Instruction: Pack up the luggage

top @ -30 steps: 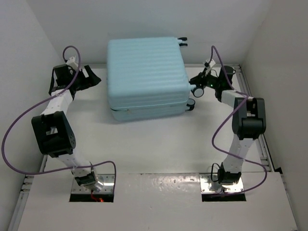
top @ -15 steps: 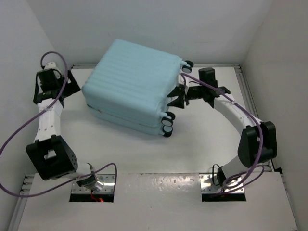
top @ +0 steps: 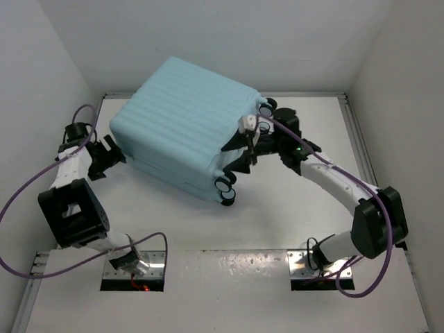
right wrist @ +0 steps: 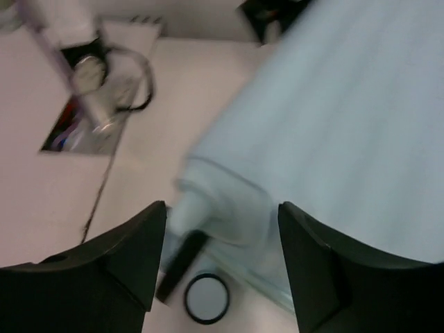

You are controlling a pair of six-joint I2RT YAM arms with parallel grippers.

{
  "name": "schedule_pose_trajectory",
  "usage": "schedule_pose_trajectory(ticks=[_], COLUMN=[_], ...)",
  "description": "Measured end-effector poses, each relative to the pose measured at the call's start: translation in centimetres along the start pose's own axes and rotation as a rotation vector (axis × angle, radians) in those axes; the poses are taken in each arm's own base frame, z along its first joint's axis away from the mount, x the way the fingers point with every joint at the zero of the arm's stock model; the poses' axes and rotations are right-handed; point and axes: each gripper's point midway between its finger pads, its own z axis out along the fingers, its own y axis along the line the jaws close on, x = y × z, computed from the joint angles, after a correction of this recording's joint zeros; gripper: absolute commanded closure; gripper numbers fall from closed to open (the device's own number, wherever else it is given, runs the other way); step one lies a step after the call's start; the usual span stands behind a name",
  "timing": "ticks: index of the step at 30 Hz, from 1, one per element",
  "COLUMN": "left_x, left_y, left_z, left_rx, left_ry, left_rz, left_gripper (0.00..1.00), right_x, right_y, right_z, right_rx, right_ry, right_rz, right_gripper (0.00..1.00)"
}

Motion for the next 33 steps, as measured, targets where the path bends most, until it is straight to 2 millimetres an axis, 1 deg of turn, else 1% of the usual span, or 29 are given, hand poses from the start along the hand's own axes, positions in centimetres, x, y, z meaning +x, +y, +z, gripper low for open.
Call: schedule_pose_trajectory(ticks=[1,3,5,6,7,8,9,10,12,13,14,15,16,18,19,21,23,24,26,30,32,33], left_x=[0.8,1.8,2.0,2.1,1.9,1.4,0.8,0.1,-1.6,-2.7,-3.5,-4.1,-4.6,-5.2,-5.6,-6.3,-6.7,-6.7,-6.8,-6.8,-6.8,-6.8], left_y=[-0.5,-1.3,-1.7,-1.8,-2.0,-2.4,-2.8,-3.3,-4.4,-5.0,-5.6,-6.0,-6.4,-6.9,-7.2,-7.7,-8.3,-8.5,-8.7,-8.8,-8.9,-8.9], left_z=[0.9,2.2,3.3,3.6,3.9,4.2,4.6,5.2,6.4,7.2,7.9,8.7,9.5,11.2,12.1,13.4,14.5,14.7,14.9,15.0,15.0,15.0], left_rx=[0.003,0.007,0.005,0.005,0.009,0.012,0.016,0.022,0.039,0.05,0.061,0.07,0.075,0.09,0.099,0.122,0.146,0.156,0.168,0.179,0.181,0.182], left_ry=[0.033,0.075,0.088,0.095,0.095,0.094,0.087,0.081,0.057,0.037,0.023,0.009,0.005,0.012,0.015,0.022,0.026,0.029,0.031,0.035,0.035,0.036], left_rz=[-0.005,-0.015,-0.03,-0.04,-0.045,-0.044,-0.041,-0.038,-0.022,-0.014,-0.005,0.004,0.014,0.028,0.031,0.032,0.035,0.038,0.045,0.053,0.053,0.053], left_gripper=[0.06,0.06,0.06,0.06,0.06,0.06,0.06,0.06,0.06,0.06,0.06,0.06,0.06,0.06,0.08,0.08,0.08,0.08,0.08,0.08,0.08,0.08], right_x=[-0.2,-0.4,-0.6,-0.7,-0.6,-0.2,0.2,0.6,1.9,3.3,4.6,5.6,6.7,9.6,11.1,14.1,16.8,17.8,19.3,21.3,22.1,22.2], right_y=[-1.9,-5.9,-10.2,-12.2,-13.8,-15.3,-16.6,-18.0,-20.6,-21.7,-22.2,-23.9,-25.0,-26.5,-27.1,-28.1,-28.6,-28.5,-27.3,-24.1,-23.0,-22.7], right_z=[-1.3,-5.1,-10.0,-12.8,-15.3,-18.7,-21.2,-23.8,-28.4,-30.4,-31.3,-33.5,-34.6,-36.6,-37.2,-37.8,-37.2,-36.4,-33.9,-26.8,-23.9,-22.5], right_rx=[0.082,0.289,0.524,0.648,0.751,0.863,0.938,1.001,1.086,1.109,1.075,1.082,1.048,1.001,0.983,0.937,0.894,0.871,0.822,0.707,0.667,0.648], right_ry=[-0.015,-0.033,-0.054,-0.066,-0.075,-0.078,-0.079,-0.081,-0.077,-0.069,-0.062,-0.064,-0.067,-0.065,-0.06,-0.038,-0.007,0.007,0.026,0.05,0.068,0.075], right_rz=[0.011,0.048,0.075,0.084,0.097,0.125,0.144,0.159,0.202,0.24,0.301,0.318,0.35,0.44,0.482,0.583,0.685,0.734,0.844,1.062,1.161,1.203], right_gripper=[0.33,0.31,0.31,0.31,0.27,0.24,0.21,0.14,0.14,0.16,0.19,0.21,0.23,0.26,0.33,0.39,0.45,0.45,0.49,0.54,0.55,0.55])
